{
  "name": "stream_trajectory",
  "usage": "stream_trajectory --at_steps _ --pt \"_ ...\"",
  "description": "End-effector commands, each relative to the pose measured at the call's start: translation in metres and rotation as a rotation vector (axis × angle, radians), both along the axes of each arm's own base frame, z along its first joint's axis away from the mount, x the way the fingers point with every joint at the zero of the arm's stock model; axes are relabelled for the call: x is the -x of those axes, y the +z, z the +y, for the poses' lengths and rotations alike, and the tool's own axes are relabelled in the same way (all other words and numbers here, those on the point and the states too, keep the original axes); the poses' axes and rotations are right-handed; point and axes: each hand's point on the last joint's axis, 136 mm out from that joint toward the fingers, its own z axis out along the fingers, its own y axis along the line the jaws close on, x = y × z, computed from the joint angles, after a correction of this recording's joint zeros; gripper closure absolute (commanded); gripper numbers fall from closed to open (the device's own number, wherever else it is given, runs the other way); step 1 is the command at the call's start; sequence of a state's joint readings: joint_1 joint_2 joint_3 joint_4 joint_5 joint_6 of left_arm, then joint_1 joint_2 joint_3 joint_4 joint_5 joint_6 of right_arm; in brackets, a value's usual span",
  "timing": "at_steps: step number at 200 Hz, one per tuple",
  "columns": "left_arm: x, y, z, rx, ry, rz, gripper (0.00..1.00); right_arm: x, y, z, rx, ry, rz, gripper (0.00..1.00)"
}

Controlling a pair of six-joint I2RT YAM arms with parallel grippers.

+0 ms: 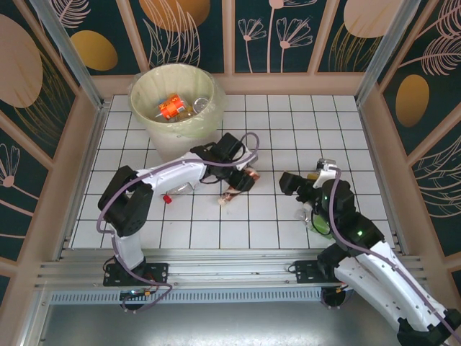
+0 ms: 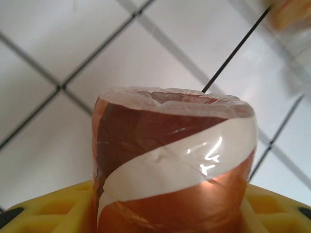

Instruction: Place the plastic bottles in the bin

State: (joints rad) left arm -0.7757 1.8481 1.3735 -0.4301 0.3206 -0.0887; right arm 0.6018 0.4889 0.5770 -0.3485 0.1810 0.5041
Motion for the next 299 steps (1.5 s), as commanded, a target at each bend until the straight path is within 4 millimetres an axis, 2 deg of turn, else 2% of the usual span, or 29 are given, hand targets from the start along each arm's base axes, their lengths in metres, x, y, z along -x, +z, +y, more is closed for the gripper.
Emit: stream_trajectory --at_steps 1,23,42,81,111,137,164,204,229,237,239,242,263,299 --pt "-0.007 0.086 -0.036 0.248 -0.016 -0.046 0.46 -0.003 0.009 -0.019 -0.006 -0.101 -0.043 0.02" --pt "-0.010 0.141 -0.053 0.393 -0.033 -0.076 0.46 -0.001 0.011 -0.035 -0.020 -0.180 -0.059 0.02" --pt "-0.018 0.185 -0.062 0.467 -0.025 -0.116 0.47 0.001 0.015 -0.038 -0.035 -0.191 -0.077 0.02" --pt "-0.067 0.243 -0.060 0.469 0.127 -0.255 0.48 -0.001 0.021 -0.029 -0.058 -0.147 -0.102 0.02" --pt "-0.105 0.299 -0.038 0.554 0.230 -0.323 0.47 -0.002 0.019 -0.025 -0.058 -0.129 -0.103 0.02" --pt "-0.140 0.331 0.005 0.567 0.352 -0.406 0.48 -0.002 0.017 -0.022 -0.048 -0.112 -0.098 0.02" --pt "-0.168 0.349 0.058 0.553 0.509 -0.499 0.48 -0.002 0.015 -0.018 -0.051 -0.094 -0.097 0.02" --pt "-0.180 0.378 0.125 0.570 0.691 -0.655 0.48 -0.004 0.013 -0.013 -0.064 -0.080 -0.091 0.02" --pt "-0.188 0.377 0.161 0.554 0.805 -0.727 0.48 -0.005 0.011 -0.010 -0.074 -0.070 -0.084 0.02" --pt "-0.195 0.363 0.169 0.524 0.843 -0.733 0.48 -0.005 0.010 -0.009 -0.076 -0.068 -0.082 0.02" --pt "-0.190 0.371 0.174 0.535 0.850 -0.750 0.48 -0.005 0.010 -0.009 -0.076 -0.069 -0.081 0.02" --pt "-0.188 0.374 0.179 0.536 0.864 -0.763 0.48 -0.005 0.010 -0.009 -0.078 -0.068 -0.080 0.02" --pt "-0.193 0.368 0.206 0.517 0.958 -0.820 0.49 -0.004 0.011 -0.010 -0.084 -0.069 -0.077 0.02" --pt "-0.206 0.354 0.236 0.498 1.047 -0.880 0.47 -0.003 0.011 -0.010 -0.091 -0.068 -0.076 0.02"
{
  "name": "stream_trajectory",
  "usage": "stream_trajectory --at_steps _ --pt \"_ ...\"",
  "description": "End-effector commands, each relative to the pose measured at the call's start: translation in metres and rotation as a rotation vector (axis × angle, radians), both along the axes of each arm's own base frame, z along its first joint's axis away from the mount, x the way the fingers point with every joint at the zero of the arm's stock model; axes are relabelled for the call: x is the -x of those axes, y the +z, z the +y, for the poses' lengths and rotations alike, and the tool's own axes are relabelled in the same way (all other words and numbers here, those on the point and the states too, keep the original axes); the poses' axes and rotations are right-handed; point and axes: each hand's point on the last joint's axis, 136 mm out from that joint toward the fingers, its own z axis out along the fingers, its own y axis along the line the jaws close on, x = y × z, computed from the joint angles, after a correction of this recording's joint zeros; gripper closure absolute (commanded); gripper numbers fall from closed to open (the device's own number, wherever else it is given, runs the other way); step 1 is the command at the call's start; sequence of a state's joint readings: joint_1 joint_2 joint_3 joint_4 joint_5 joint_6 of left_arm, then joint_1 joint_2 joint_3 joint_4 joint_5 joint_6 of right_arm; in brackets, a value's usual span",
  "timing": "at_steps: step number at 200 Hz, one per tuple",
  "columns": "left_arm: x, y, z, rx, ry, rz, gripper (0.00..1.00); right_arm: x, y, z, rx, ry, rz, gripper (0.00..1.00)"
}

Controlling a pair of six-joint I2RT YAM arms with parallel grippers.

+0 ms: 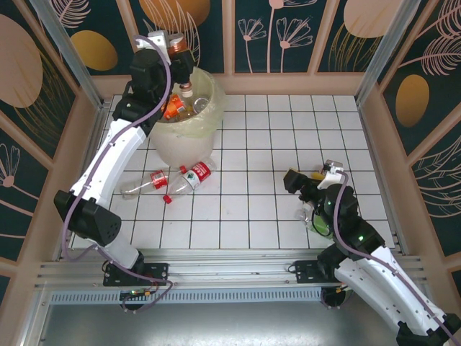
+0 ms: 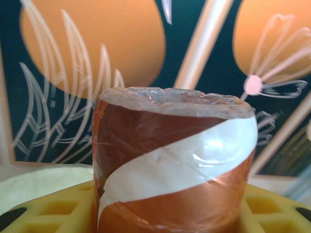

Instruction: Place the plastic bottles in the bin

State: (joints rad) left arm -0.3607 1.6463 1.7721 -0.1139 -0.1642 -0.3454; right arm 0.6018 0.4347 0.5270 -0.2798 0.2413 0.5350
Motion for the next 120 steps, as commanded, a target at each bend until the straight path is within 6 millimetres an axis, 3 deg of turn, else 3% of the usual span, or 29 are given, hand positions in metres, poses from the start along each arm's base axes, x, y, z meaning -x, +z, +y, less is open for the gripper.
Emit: stream_trajectory --at_steps 1,58,70,73,87,120 --pt "-0.008 0.015 0.027 0.026 0.111 -0.101 0.47 0.000 0.005 0.001 -0.037 0.000 -0.017 0.02" --pt "-0.035 -0.016 0.046 -0.023 0.186 -0.116 0.48 0.000 0.001 0.003 -0.050 0.007 -0.005 0.03" --pt "-0.039 -0.018 0.047 -0.032 0.191 -0.121 0.48 0.001 0.000 0.003 -0.051 0.009 -0.003 0.03" --pt "-0.046 -0.031 0.044 -0.042 0.188 -0.100 0.48 0.001 0.000 0.003 -0.053 0.008 -0.004 0.03" --pt "-0.056 -0.043 0.040 -0.060 0.180 -0.085 0.48 0.001 0.000 0.003 -0.054 0.008 -0.003 0.03" --pt "-0.071 -0.060 0.037 -0.083 0.179 -0.073 0.48 0.002 -0.002 0.002 -0.056 0.005 0.001 0.03"
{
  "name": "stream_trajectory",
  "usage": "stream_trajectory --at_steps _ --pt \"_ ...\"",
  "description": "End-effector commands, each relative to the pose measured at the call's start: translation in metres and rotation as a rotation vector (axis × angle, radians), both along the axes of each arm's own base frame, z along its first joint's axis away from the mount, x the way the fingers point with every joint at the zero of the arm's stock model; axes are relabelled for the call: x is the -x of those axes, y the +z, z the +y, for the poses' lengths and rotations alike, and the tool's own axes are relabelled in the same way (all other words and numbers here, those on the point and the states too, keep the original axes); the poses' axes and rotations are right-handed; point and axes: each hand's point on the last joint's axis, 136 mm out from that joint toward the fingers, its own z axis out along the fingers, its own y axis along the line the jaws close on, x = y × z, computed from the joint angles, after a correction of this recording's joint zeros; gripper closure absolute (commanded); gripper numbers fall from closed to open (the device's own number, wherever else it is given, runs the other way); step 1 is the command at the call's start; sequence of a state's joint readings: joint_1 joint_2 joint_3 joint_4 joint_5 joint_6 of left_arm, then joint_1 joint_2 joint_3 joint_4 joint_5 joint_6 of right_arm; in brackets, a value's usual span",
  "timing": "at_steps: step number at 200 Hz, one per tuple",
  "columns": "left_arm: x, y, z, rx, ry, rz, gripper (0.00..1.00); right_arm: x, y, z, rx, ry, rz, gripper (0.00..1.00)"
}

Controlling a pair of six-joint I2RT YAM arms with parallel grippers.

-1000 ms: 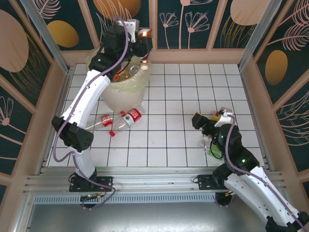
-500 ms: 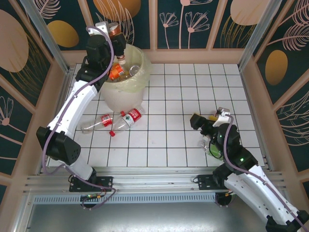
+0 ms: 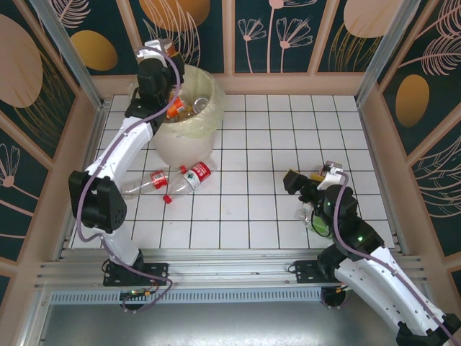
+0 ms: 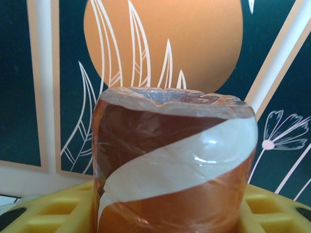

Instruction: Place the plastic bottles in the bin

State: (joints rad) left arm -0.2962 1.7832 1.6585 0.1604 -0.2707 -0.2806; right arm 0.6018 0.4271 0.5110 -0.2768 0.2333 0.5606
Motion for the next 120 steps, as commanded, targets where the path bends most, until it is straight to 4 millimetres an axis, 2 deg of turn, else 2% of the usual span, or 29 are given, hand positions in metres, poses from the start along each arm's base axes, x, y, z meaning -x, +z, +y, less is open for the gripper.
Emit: stream_trajectory --at_steps 1,63,113,120 --pt "-0.012 0.000 0.001 -0.024 0.010 -0.040 0.48 0.001 0.003 0.001 -0.034 0.004 -0.013 0.03" --pt "-0.032 -0.027 -0.010 -0.071 -0.020 0.005 0.46 0.001 -0.001 0.000 -0.031 -0.002 -0.007 0.03" --pt "-0.029 -0.016 -0.012 -0.090 -0.039 0.000 0.33 0.000 -0.004 0.000 -0.027 -0.005 -0.002 0.03" --pt "-0.027 -0.012 -0.012 -0.093 -0.046 -0.003 0.28 0.000 -0.004 -0.001 -0.025 -0.005 -0.003 0.03"
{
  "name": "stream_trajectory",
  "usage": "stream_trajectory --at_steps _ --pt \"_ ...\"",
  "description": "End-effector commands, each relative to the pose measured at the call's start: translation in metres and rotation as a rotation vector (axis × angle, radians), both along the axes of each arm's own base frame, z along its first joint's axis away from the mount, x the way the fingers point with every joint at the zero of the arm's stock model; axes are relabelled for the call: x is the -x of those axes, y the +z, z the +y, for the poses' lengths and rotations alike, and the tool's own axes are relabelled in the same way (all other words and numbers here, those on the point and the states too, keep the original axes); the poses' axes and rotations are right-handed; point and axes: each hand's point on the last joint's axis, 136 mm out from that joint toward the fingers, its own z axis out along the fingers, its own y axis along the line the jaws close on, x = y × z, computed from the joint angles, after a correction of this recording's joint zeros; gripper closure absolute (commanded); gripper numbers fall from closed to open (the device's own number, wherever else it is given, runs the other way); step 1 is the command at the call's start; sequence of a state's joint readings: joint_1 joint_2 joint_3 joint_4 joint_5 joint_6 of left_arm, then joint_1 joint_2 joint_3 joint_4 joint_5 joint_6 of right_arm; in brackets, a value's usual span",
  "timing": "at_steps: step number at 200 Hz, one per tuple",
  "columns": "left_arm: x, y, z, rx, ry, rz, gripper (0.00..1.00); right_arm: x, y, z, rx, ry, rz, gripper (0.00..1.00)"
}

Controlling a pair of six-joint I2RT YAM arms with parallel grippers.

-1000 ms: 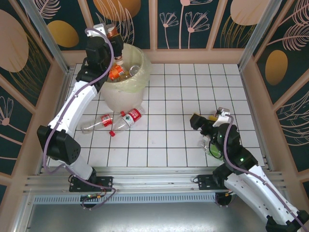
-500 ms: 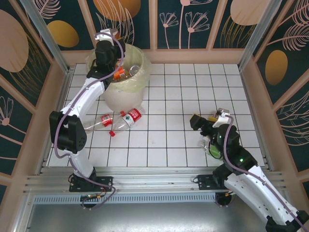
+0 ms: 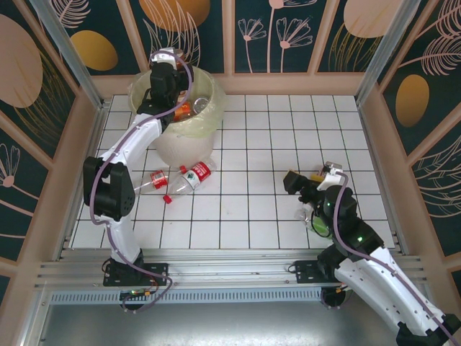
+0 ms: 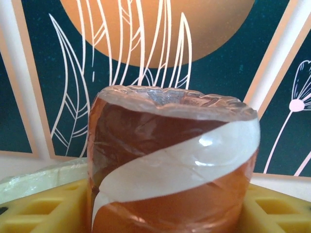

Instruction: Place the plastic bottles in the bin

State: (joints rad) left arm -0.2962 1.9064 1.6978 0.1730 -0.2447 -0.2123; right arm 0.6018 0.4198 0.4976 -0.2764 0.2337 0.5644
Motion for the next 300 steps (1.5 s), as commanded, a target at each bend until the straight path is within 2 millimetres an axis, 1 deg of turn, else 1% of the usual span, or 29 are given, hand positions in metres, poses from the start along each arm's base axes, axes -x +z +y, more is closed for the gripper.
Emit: stream_trajectory --at_steps 1,18,23,55,72,96,108,112,114,126,138,161,173,177,193,203,219,235,261,288,300 --pt "0.003 0.035 0.001 -0.005 -0.019 -0.068 0.27 -0.001 0.000 0.000 -0.025 -0.003 -0.009 0.03" --pt "0.008 0.043 -0.002 -0.014 -0.042 -0.073 0.19 -0.001 0.000 0.000 -0.027 -0.003 -0.010 0.03" --pt "0.009 0.046 -0.003 -0.019 -0.051 -0.072 0.18 -0.001 0.000 0.000 -0.024 -0.003 -0.009 0.03" --pt "0.016 0.048 -0.003 -0.059 -0.066 -0.046 0.16 -0.001 -0.001 0.001 -0.023 0.000 -0.008 0.03" --pt "0.024 0.051 -0.003 -0.064 -0.082 -0.042 0.16 -0.001 -0.002 0.001 -0.024 0.001 -0.007 0.03" --pt "0.040 0.055 -0.009 -0.074 -0.142 -0.020 0.14 -0.001 -0.002 0.003 -0.022 0.009 -0.005 0.03" --pt "0.052 0.059 -0.010 -0.086 -0.172 -0.017 0.13 0.000 -0.002 0.004 -0.016 0.018 -0.008 0.03" --pt "0.054 0.054 -0.012 -0.094 -0.182 -0.007 0.11 0.000 -0.002 0.004 -0.013 0.023 -0.010 0.03" --pt "0.060 0.062 -0.010 -0.093 -0.183 -0.021 0.11 0.000 -0.001 0.004 -0.012 0.024 -0.011 0.03" --pt "0.077 0.065 -0.007 -0.101 -0.197 -0.024 0.08 0.001 0.000 0.007 -0.001 0.048 -0.019 0.03" --pt "0.094 0.066 -0.006 -0.105 -0.221 -0.031 0.08 0.003 0.002 0.010 0.010 0.072 -0.026 0.03" --pt "0.125 0.061 -0.008 -0.123 -0.263 0.004 0.06 0.003 -0.001 0.009 0.023 0.064 -0.010 0.03" --pt "0.140 0.055 -0.012 -0.139 -0.284 0.038 0.05 0.001 -0.004 0.005 0.028 0.038 0.012 0.03" --pt "0.145 0.052 -0.013 -0.147 -0.289 0.051 0.03 0.000 -0.005 0.003 0.029 0.024 0.022 0.03" --pt "0.169 0.043 -0.027 -0.168 -0.339 0.077 0.01 -0.003 -0.011 -0.005 0.035 -0.034 0.061 0.02" --pt "0.182 0.037 -0.036 -0.168 -0.379 0.095 0.01 -0.005 -0.018 -0.018 0.039 -0.116 0.103 0.02" --pt "0.205 0.025 -0.059 -0.150 -0.493 0.120 0.01 -0.006 -0.028 -0.036 0.061 -0.232 0.158 0.01" --pt "0.228 0.015 -0.086 -0.122 -0.639 0.159 0.01 -0.007 -0.040 -0.052 0.101 -0.334 0.208 0.01" --pt "0.268 0.012 -0.127 -0.055 -0.869 0.192 0.01 -0.008 -0.054 -0.061 0.169 -0.398 0.285 0.01" --pt "0.299 0.015 -0.157 0.003 -1.029 0.178 0.01 -0.008 -0.067 -0.065 0.195 -0.434 0.347 0.01" --pt "0.312 0.011 -0.169 0.039 -1.105 0.177 0.01 -0.008 -0.073 -0.068 0.192 -0.447 0.374 0.02"
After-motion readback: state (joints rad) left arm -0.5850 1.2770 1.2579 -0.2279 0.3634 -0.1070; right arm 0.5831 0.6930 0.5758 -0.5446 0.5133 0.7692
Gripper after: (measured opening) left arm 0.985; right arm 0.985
